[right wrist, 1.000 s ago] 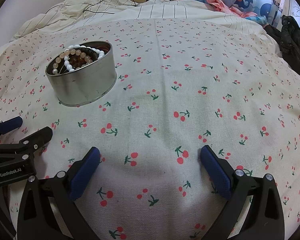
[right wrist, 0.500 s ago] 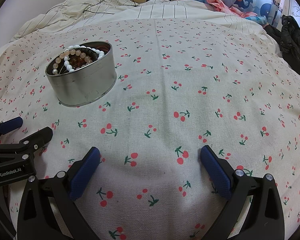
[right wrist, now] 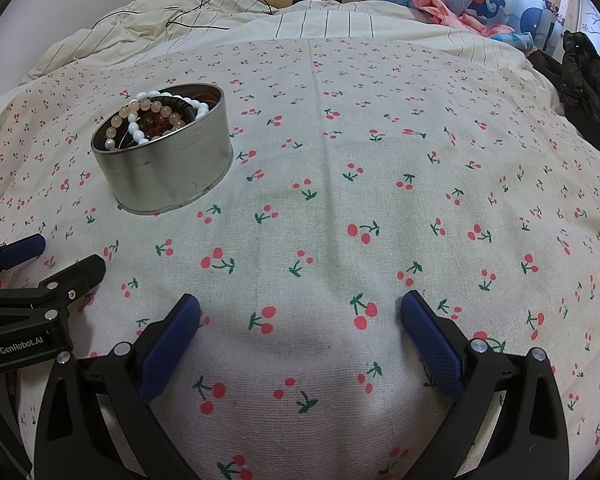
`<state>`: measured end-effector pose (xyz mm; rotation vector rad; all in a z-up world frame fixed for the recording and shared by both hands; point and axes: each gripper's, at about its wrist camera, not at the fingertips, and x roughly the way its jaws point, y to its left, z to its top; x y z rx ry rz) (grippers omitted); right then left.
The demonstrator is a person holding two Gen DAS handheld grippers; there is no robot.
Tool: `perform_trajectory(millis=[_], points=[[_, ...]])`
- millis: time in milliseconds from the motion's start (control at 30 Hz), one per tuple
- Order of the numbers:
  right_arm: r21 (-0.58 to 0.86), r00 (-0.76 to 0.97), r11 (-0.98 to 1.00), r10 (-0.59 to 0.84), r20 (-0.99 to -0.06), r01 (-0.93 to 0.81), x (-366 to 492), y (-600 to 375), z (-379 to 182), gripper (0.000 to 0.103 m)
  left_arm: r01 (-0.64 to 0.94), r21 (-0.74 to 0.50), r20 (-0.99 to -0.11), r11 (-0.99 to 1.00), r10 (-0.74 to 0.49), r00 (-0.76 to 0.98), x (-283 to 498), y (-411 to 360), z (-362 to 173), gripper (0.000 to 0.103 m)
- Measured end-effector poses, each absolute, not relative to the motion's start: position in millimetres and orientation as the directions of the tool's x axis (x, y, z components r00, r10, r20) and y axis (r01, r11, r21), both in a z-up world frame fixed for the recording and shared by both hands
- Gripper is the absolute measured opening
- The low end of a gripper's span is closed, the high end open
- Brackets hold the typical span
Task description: Organize jewelry
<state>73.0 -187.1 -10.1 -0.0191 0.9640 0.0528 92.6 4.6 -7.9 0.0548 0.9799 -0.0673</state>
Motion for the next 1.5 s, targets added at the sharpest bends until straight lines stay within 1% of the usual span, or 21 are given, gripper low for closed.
perform_trajectory(millis=[467,567,667,933,1500], points=[[0.006,0.565,0.999,0.032,-0.825,-0.048,76.8,-186.0,-9.1,0.096,0.082,0.016,-0.831,0.997,-0.033,0.555,92.5,4.2,-7.7,0.096],[0.044,0.56,0.998,0.062,-0.826,-0.046,77.7,-190.8,-10.0,0.096,0.082,0.016,-0.831,0.997,-0.033,0.555,92.7,4.3,-7.8,0.096],[0.016,0.561,0.999,0.041,-0.827,-0.048,77.8,-187.1,-9.8,0.096,0.081,0.015,-0.831,0.997,-0.032,0.555,92.6,4.4,-7.7,0.096],[0.006,0.566,0.999,0.028,-0.824,-0.04,78.5,-184.1,-11.4,0.096,0.081,0.016,-0.831,0.997,-0.032,0.555,92.5,4.6,-7.9,0.096],[0.016,0.567,0.999,0.033,-0.823,-0.034,74.9,-184.7,-13.4,0.096,0.082,0.015,-0.831,0.997,-0.033,0.555,92.5,4.8,-7.9,0.096]])
